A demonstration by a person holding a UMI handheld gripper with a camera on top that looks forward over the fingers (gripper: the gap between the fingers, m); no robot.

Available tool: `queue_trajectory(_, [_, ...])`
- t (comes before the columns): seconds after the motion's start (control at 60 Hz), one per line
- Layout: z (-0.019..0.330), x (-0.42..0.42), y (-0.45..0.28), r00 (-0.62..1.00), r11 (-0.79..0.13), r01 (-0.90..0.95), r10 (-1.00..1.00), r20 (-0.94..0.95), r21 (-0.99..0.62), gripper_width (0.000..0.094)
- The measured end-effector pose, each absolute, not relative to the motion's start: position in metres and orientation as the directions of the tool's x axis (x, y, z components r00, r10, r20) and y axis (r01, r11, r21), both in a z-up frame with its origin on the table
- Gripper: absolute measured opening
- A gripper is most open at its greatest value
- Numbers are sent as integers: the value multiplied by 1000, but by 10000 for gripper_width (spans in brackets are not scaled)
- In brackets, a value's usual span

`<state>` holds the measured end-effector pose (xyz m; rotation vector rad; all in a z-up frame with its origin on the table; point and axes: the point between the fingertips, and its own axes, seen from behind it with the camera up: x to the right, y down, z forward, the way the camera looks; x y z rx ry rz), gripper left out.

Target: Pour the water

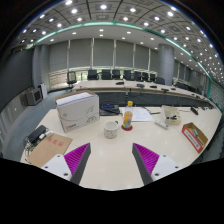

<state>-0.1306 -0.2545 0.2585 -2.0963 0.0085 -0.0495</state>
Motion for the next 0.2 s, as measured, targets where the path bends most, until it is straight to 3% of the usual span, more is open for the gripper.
queue_trajectory(0.2, [268,-130,-277,998,-485,21,-40,46,-874,864])
